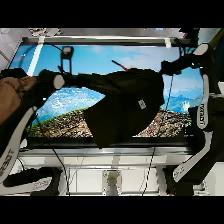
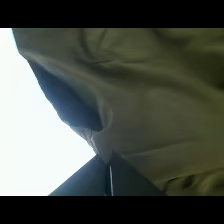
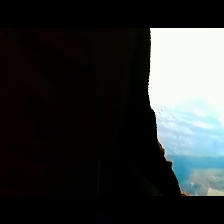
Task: Fold the clothes and pants, and hang the long-sleeved shirts on hangers.
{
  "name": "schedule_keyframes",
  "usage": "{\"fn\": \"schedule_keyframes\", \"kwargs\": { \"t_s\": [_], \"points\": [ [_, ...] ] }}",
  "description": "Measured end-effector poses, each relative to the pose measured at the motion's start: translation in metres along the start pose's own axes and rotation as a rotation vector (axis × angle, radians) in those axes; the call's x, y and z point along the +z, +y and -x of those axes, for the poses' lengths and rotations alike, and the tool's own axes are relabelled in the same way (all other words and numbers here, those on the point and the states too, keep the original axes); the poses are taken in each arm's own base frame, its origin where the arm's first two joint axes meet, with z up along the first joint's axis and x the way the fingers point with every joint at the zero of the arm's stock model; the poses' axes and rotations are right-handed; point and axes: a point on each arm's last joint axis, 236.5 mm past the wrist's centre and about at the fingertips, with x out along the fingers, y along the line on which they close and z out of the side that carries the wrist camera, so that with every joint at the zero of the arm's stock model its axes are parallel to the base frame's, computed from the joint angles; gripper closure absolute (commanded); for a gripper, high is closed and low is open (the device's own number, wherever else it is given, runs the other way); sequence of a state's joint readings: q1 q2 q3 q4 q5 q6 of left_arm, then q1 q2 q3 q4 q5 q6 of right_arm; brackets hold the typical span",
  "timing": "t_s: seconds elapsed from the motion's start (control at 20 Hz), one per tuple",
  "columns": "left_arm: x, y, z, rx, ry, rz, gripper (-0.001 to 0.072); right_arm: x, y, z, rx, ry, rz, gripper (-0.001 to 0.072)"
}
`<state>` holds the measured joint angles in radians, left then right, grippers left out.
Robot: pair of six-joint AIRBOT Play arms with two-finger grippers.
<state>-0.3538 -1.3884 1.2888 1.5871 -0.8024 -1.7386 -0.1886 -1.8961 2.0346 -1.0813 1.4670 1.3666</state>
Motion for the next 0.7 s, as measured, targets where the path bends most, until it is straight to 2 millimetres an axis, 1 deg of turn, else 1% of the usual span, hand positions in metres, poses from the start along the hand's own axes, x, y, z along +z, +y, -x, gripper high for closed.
{"fn": "schedule_keyframes", "kwargs": {
  "t_s": [0.05,0.1,0.15,0.2,0.25,0.3,0.4,0.5,0.55,0.6,0.7],
  "points": [
    [-0.011,-0.001,-0.014,0.002,0.041,0.009,0.0133,-0.008,-0.007,0.000,-0.008,0.027,-0.023,0.0394],
    [-0.021,-0.002,-0.026,0.000,0.076,0.020,0.0021,-0.016,-0.011,-0.003,-0.012,0.055,-0.039,0.0241],
    [-0.030,-0.003,-0.035,-0.002,0.106,0.032,0.0018,-0.022,-0.014,-0.004,-0.014,0.076,-0.050,0.0230],
    [-0.035,-0.003,-0.041,-0.002,0.126,0.045,0.0018,-0.025,-0.015,-0.004,-0.015,0.087,-0.059,0.0230],
    [-0.039,0.000,-0.043,0.003,0.141,0.054,0.0017,-0.027,-0.017,-0.002,-0.018,0.095,-0.062,0.0230],
    [-0.041,0.004,-0.041,0.009,0.152,0.067,0.0017,-0.028,-0.019,0.003,-0.027,0.099,-0.062,0.0230],
    [-0.041,0.014,-0.025,0.021,0.168,0.092,0.0018,-0.028,-0.025,0.022,-0.048,0.089,-0.063,0.0230],
    [-0.053,0.023,0.001,0.039,0.215,0.112,0.0017,-0.031,-0.034,0.050,-0.068,0.066,-0.080,0.0230],
    [-0.064,0.026,0.014,0.045,0.241,0.115,0.0017,-0.037,-0.039,0.066,-0.079,0.059,-0.093,0.0230],
    [-0.083,0.027,0.025,0.051,0.278,0.116,0.0019,-0.043,-0.043,0.079,-0.084,0.051,-0.107,0.0231],
    [-0.135,0.022,0.044,0.036,0.362,0.142,0.0020,-0.064,-0.050,0.104,-0.081,0.043,-0.142,0.0230]
  ]
}}
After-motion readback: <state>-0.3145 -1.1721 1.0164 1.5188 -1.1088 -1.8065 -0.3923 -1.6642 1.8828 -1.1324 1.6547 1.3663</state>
